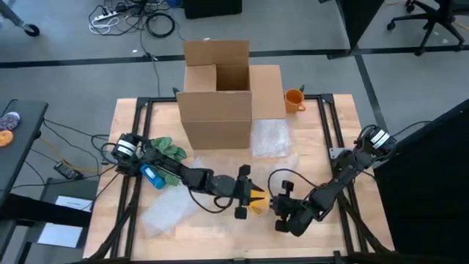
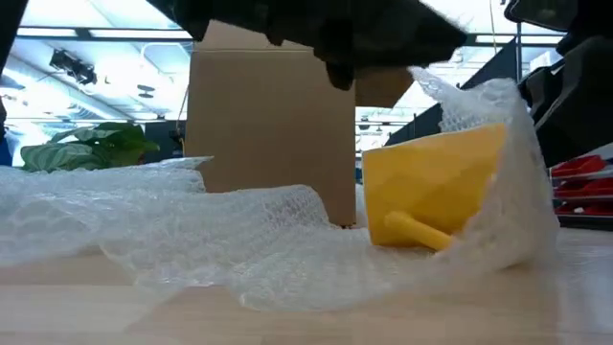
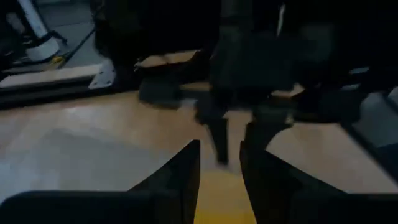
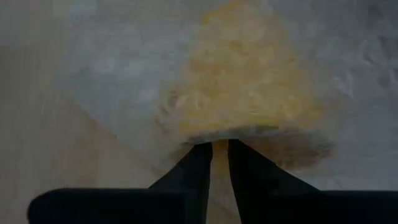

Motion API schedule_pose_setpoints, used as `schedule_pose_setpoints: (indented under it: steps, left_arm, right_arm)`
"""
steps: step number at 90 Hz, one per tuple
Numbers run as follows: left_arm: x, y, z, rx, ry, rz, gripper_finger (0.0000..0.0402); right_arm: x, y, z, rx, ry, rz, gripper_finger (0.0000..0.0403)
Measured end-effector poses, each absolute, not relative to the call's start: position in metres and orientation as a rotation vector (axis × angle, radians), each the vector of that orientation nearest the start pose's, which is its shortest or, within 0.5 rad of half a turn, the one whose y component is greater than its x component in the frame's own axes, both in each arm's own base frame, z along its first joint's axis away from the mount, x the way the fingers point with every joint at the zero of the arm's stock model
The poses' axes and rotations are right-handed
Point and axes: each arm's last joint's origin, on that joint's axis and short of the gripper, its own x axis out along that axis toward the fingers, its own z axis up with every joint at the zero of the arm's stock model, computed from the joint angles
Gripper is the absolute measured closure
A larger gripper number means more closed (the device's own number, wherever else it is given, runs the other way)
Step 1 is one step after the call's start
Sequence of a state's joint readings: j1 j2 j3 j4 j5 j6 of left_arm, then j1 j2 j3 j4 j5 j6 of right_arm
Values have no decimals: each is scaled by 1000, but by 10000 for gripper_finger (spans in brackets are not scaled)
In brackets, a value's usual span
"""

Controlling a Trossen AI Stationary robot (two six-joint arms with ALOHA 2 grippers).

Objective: Wrap mug
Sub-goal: Wrap the yellow mug with the bubble wrap

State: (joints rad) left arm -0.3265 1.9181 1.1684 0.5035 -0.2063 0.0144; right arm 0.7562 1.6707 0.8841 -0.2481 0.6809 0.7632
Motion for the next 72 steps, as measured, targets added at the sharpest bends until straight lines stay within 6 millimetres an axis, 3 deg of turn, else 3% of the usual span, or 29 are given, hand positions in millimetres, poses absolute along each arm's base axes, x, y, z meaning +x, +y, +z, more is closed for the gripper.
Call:
schedule_pose_setpoints:
  steps: [17,43,72]
  left_arm:
    - [403,-131,204,85,240,-123,302]
    - [409,-132,179,99,278,-117,302]
    - [412,-118,173,111,343,-80,302]
  right_arm:
    - [236,198,158,49,737,-220,369]
    - [230,190,166,60,757,-265,369]
    - [231,186,166,70,773,-283,369]
